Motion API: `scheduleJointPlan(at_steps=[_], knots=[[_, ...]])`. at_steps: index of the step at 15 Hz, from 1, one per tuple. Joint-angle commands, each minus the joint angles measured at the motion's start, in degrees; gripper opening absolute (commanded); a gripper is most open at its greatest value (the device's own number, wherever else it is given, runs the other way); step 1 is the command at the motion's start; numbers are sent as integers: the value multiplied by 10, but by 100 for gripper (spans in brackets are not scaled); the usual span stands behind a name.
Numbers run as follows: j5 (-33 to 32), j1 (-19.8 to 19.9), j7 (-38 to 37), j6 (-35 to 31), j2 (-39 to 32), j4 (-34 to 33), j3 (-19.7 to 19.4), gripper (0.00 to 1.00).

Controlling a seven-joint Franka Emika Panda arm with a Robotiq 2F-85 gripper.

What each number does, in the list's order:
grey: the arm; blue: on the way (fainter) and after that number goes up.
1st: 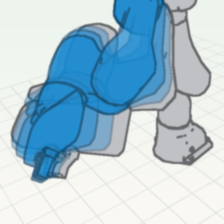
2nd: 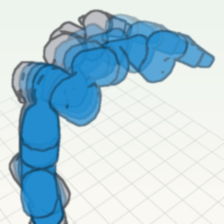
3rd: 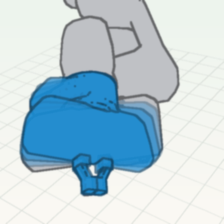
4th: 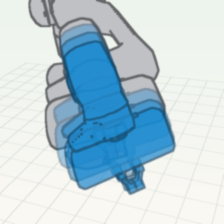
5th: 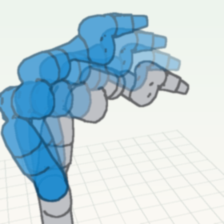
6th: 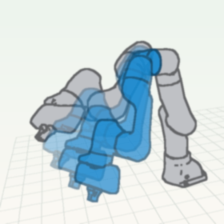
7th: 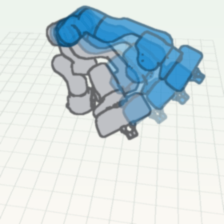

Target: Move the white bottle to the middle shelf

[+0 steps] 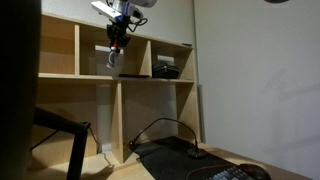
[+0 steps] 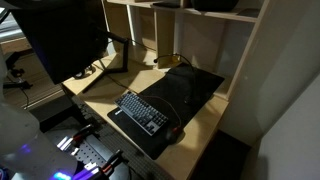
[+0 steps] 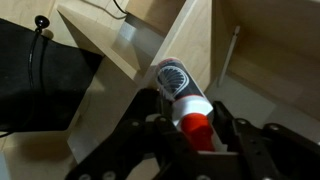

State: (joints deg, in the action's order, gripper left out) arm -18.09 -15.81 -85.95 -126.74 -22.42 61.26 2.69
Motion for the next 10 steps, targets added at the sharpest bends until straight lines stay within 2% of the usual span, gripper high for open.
scheduleJointPlan(at_steps=[1, 5, 10], knots=[[2, 0, 5, 11, -2, 3, 1, 20], [14, 1, -32, 38, -49, -57, -5, 20], [44, -9, -114, 77, -127, -178, -35, 20]])
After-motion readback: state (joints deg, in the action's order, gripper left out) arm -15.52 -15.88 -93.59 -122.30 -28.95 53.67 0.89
